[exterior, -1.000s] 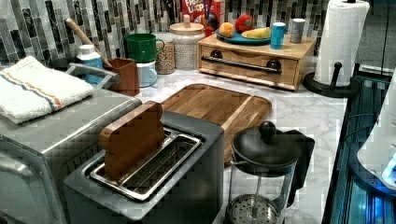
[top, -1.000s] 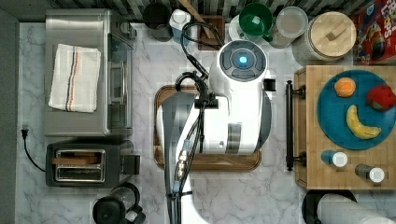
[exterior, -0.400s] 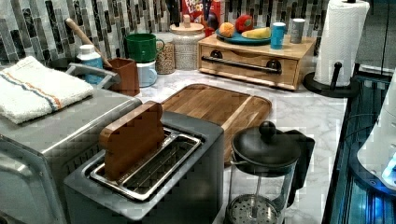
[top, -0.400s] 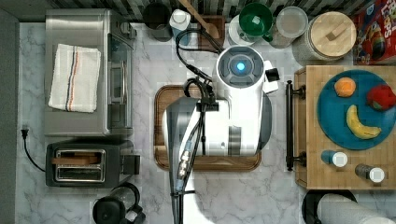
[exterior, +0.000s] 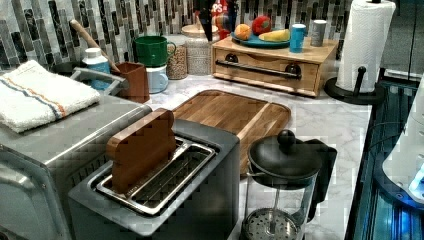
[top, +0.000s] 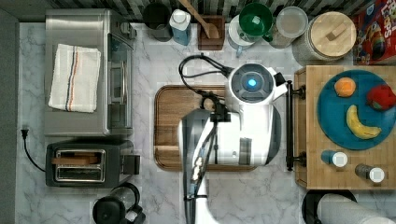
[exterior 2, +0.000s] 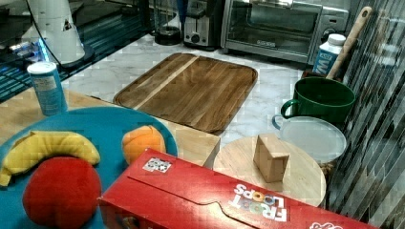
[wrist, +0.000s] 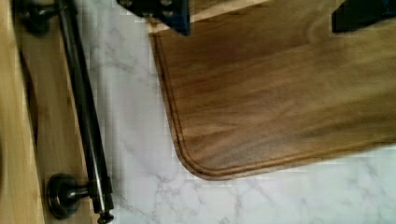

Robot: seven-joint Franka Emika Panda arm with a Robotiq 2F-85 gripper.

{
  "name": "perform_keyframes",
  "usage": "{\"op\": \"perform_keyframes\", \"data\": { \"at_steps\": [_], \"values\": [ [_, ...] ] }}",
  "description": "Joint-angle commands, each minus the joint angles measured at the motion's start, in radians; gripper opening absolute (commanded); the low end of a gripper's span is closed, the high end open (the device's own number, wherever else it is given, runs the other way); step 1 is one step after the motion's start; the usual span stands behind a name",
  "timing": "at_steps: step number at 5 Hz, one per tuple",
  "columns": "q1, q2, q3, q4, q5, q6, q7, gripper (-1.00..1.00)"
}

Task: Open the drawer.

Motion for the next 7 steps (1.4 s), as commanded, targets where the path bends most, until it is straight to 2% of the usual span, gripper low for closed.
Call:
{"op": "perform_keyframes", "data": {
  "at_steps": [1, 3, 5, 7],
  "values": [
    [-0.063, -0.043, -0.088, -0.095, -0.091, 0.137, -0.234, 1.0],
    [-0.09, -0.028, -0.084, -0.157, -0.101, 0.236, -0.243, 1.0],
    [-0.134, 0.018, -0.086, -0.215, -0.118, 0.407, -0.28, 1.0],
    [-0.165, 0.103, -0.106, -0.213, -0.151, 0.514, -0.325, 1.0]
  ]
}}
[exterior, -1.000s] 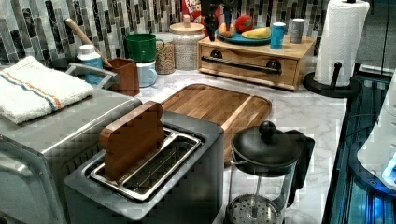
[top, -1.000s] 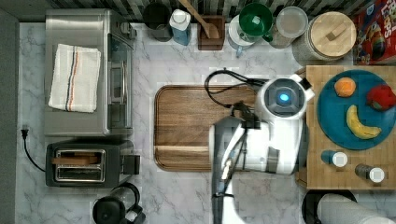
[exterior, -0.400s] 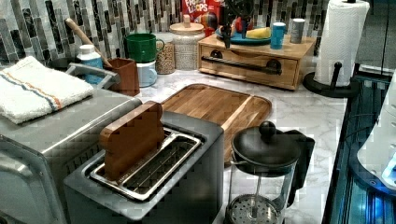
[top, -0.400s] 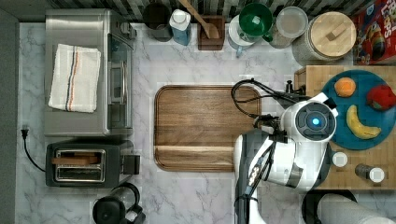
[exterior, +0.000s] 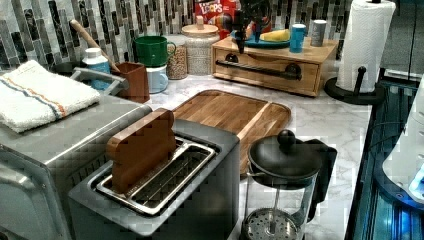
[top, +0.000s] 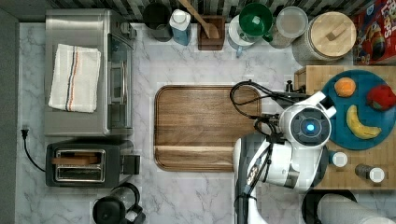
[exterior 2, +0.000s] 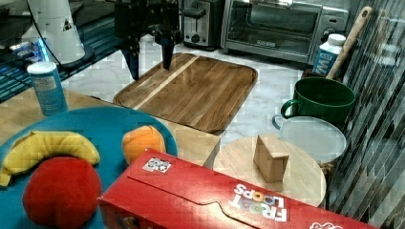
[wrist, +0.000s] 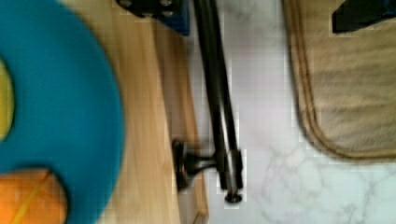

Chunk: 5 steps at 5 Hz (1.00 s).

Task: Open the drawer.

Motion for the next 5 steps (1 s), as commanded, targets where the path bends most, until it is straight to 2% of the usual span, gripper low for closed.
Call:
{"op": "perform_keyframes", "data": {
  "at_steps": [1, 3, 4, 5],
  "values": [
    [-0.009, 0.123, -0.001, 0.009, -0.016, 0.095, -0.077, 1.0],
    [0.003, 0.171, -0.012, 0.006, -0.065, 0.169, 0.001, 1.0],
    [0.031, 0.141, -0.017, 0.002, -0.069, 0.12, 0.036, 1.0],
    [0.037, 0.13, 0.011, 0.014, -0.049, 0.068, 0.043, 1.0]
  ]
}}
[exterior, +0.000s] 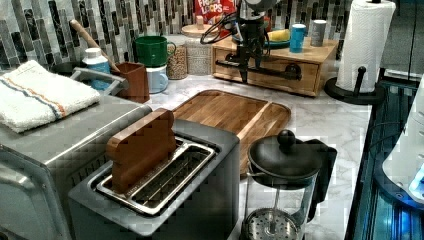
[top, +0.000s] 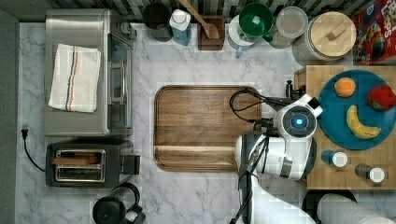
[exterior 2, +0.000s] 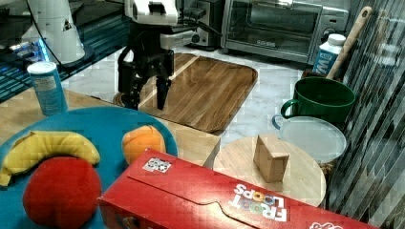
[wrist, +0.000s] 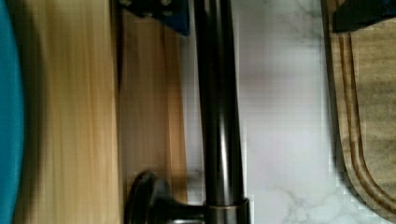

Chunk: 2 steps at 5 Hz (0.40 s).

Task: Open the drawer.

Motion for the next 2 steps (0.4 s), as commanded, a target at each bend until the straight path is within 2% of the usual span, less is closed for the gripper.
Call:
{"op": "perform_keyframes", "data": {
  "at_steps": [1, 2],
  "values": [
    [0.064, -0.044, 0.047, 0.03, 0.02, -0.02, 0.071, 1.0],
    [0.012, -0.002, 0.125, 0.046, 0.094, 0.018, 0.002, 1.0]
  ]
}}
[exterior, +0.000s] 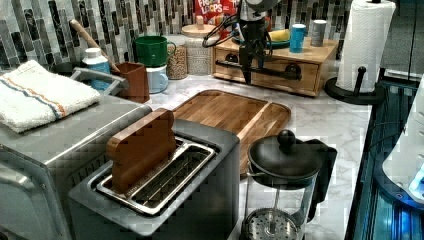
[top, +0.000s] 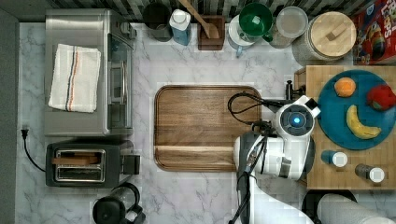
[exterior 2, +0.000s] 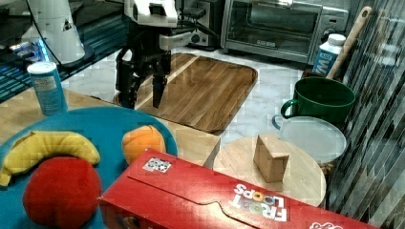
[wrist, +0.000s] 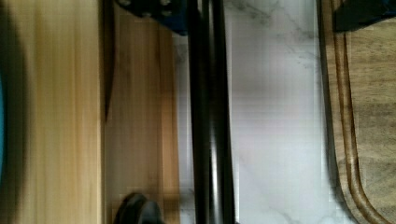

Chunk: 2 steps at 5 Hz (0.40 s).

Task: Open the drawer.

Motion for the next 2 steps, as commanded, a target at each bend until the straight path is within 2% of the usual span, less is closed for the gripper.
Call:
{"op": "perform_keyframes", "data": {
  "at_steps": [1, 2],
  "values": [
    [0.043, 0.052, 0.13, 0.091, 0.16, 0.036, -0.068, 1.0],
    [0.08, 0.077, 0.153, 0.108, 0.133, 0.019, -0.013, 1.0]
  ]
}}
